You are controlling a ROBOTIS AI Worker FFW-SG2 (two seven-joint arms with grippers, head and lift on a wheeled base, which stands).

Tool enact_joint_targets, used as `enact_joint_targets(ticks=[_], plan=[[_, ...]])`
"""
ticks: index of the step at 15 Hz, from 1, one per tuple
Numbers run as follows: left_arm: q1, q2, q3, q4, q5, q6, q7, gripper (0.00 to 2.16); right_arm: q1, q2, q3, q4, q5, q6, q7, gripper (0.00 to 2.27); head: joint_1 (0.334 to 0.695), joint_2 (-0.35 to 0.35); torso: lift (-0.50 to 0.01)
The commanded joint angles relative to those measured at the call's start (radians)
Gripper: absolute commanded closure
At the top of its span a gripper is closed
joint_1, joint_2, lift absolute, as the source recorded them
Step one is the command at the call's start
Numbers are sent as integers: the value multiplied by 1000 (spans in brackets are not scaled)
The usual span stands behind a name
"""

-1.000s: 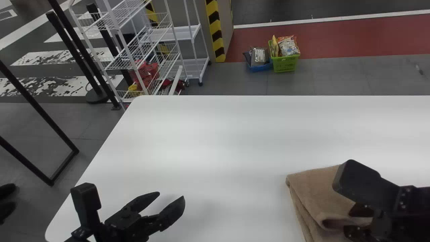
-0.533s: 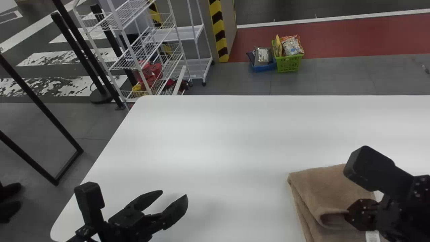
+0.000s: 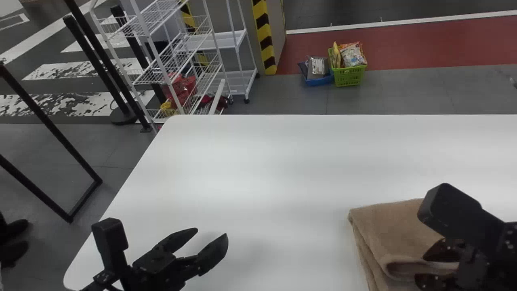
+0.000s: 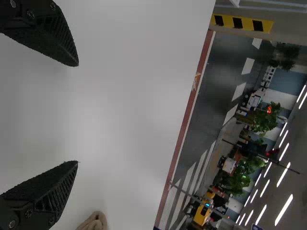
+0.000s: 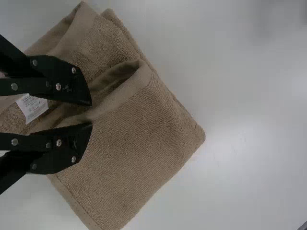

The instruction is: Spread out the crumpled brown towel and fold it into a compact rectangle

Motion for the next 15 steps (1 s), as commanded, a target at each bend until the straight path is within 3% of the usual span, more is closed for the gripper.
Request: enact_joint_targets(ticks=[1, 15], plan=[[0, -3, -2, -1, -1, 0, 0, 83, 1, 0, 3, -3, 4, 1, 5, 630, 695, 288, -127], [0, -3, 0, 12, 1, -6, 0, 83, -5, -5, 18, 26, 34, 1, 5, 637, 695, 287, -127]])
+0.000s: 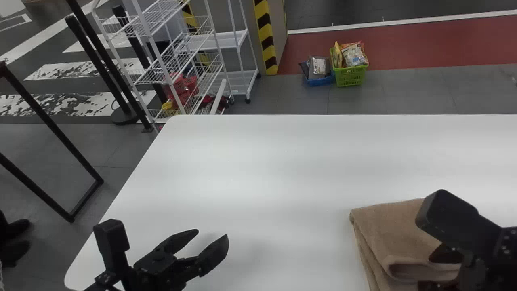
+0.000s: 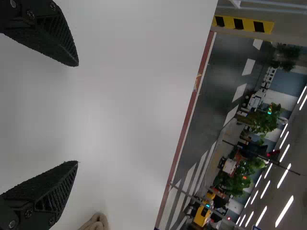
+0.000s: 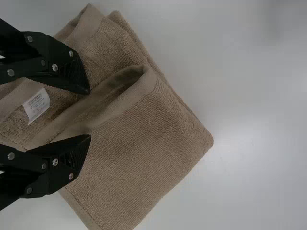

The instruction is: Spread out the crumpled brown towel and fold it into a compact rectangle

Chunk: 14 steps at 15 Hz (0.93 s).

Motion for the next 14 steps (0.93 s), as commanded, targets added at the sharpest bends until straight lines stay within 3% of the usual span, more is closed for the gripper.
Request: enact_joint_targets(ticks=[1, 2, 4, 14], plan=[[0, -3, 0, 0, 0, 0, -1, 83, -9, 3, 0, 15, 2, -3, 5, 640, 695, 285, -127], [0, -3, 0, 0, 2, 0, -1, 83, -12, 6, -1, 19, 2, -3, 5, 653, 695, 284, -127], [0, -3, 0, 2, 2, 0, -1, 83, -20, 14, -7, 19, -4, -3, 5, 961, 695, 281, -127], [-2, -3, 0, 6, 2, -9, -1, 83, -25, 17, -37, 19, -52, -3, 5, 1116, 695, 279, -127]])
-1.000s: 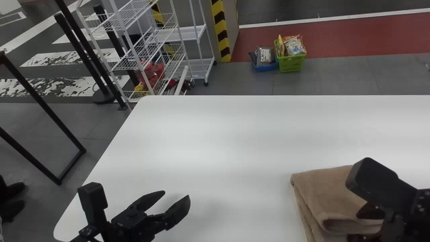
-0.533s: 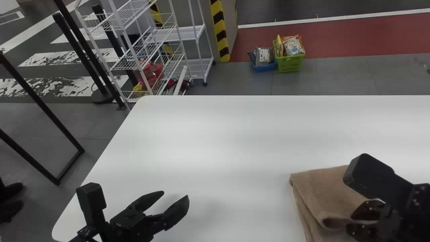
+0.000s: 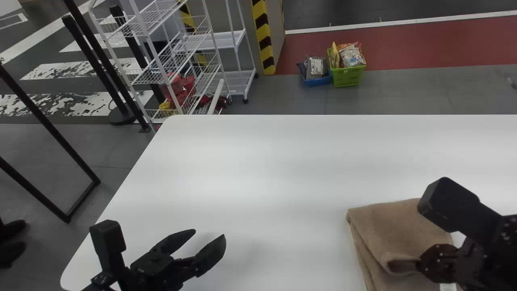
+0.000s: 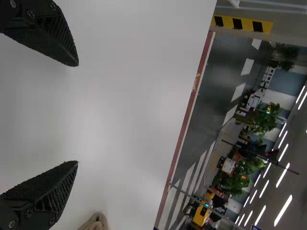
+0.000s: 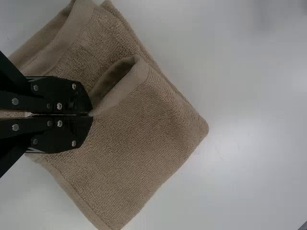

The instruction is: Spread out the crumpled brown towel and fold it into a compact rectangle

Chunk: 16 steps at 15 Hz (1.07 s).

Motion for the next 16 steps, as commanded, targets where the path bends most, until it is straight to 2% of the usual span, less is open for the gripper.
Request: enact_joint_targets(ticks=[1, 4, 5, 10, 16], plan=[[-1, -3, 0, 1, 0, 0, 0, 83, -1, 0, 0, 1, -2, -4, 5, 1116, 695, 279, -127], [-1, -3, 0, 1, 0, 0, 0, 83, 0, 0, -14, -9, -6, 2, 5, 1116, 695, 279, -127], [-1, -3, 0, 1, 0, 0, 0, 83, -3, 0, -31, -30, -45, 8, 5, 1116, 695, 278, -127], [-1, -3, 0, -3, 0, 0, -2, 83, 36, -13, -31, -96, -46, 11, 5, 1116, 695, 284, -127], [4, -3, -3, -13, -2, 0, 2, 83, 115, -72, -45, -222, -37, 11, 5, 1116, 695, 284, -127]])
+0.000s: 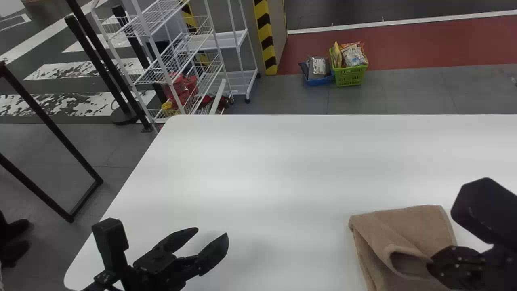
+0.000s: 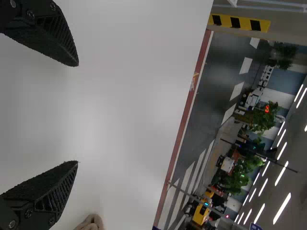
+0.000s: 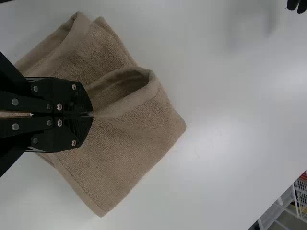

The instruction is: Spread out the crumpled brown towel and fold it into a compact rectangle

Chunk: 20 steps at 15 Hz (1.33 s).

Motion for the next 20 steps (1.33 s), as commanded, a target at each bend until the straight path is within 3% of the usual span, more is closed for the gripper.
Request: enact_joint_targets(ticks=[1, 4, 8, 10, 12, 14, 17, 20], plan=[[1, -3, -4, -3, -2, 0, 2, 83, 27, -17, -7, -31, 8, 0, 5, 1116, 695, 283, -127], [2, -3, -5, -7, -6, 6, 7, 83, 82, -77, -34, -82, 10, 0, 5, 1119, 695, 272, -127], [-3, -3, -22, -3, -6, 6, 5, 83, 87, -74, -30, -73, 24, 3, 5, 1116, 695, 243, -127], [-3, -3, -27, 3, -8, 6, -4, 83, 30, -26, -27, -45, -10, 37, 5, 1116, 695, 234, -127], [7, -3, -28, -3, -6, 6, -19, 83, -10, -11, -13, -2, -39, 61, 5, 1116, 695, 237, -127], [16, -3, -25, -2, -6, 3, -19, 83, 4, -18, 6, -7, -39, 58, 5, 1116, 695, 243, -127], [11, -3, -21, 1, -5, 3, -13, 83, 82, -75, 6, -58, -2, 46, 5, 1116, 695, 260, -127], [2, -3, -51, 4, -19, 3, -5, 83, 116, -87, 10, -59, 25, 37, 5, 1116, 695, 250, -127]])
